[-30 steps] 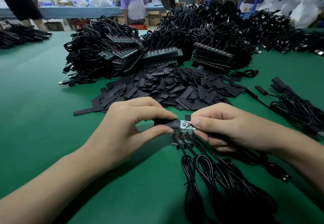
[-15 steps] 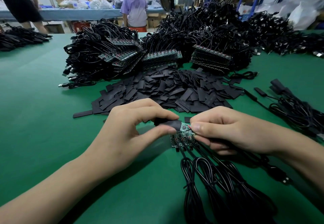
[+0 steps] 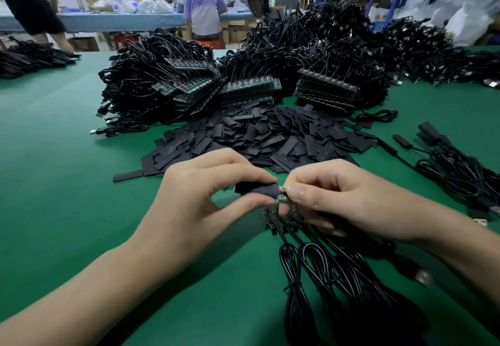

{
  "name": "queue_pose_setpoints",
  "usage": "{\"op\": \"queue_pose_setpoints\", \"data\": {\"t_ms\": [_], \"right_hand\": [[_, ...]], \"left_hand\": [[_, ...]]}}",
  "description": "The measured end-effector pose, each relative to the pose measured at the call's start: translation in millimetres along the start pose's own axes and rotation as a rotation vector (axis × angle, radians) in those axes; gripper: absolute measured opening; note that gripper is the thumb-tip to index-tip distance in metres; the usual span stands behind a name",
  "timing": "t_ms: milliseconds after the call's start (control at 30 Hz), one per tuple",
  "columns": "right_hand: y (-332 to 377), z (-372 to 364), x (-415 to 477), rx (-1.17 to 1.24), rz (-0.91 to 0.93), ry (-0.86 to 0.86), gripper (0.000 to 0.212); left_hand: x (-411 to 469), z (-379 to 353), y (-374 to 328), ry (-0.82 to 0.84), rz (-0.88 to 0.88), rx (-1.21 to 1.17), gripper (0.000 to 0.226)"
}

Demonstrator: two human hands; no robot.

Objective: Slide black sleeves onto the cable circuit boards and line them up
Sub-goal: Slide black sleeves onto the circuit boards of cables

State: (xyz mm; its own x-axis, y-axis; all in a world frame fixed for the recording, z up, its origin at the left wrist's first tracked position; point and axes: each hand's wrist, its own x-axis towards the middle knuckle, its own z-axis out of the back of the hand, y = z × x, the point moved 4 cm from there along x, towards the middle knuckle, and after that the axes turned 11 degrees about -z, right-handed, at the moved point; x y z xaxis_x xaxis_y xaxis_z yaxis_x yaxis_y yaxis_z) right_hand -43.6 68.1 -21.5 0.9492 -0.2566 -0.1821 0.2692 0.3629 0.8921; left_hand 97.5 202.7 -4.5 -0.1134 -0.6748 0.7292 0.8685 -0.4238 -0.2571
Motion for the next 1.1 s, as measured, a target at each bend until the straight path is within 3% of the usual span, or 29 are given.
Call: {"op": "queue_pose_setpoints", "data": {"t_ms": [133,767,1100], "right_hand": [[2.6,3.8,0.0,0.014,0.055,-0.067,0.024],[2.4,-1.9,0.1,0.175,0.018,0.151,0.026],[0.0,-5.8,0.7,0.142,0.011,0.131,0.025]], "left_hand": [[-0.6,2.2,0.0,-0.054,0.03,0.02,0.02],[-0.4,-2.8,-6.1,-0.065,-0.024,-0.045,0.016],[-1.2,-7.6,-5.0,-0.018,-0.027,-0.073,0.019]]}}
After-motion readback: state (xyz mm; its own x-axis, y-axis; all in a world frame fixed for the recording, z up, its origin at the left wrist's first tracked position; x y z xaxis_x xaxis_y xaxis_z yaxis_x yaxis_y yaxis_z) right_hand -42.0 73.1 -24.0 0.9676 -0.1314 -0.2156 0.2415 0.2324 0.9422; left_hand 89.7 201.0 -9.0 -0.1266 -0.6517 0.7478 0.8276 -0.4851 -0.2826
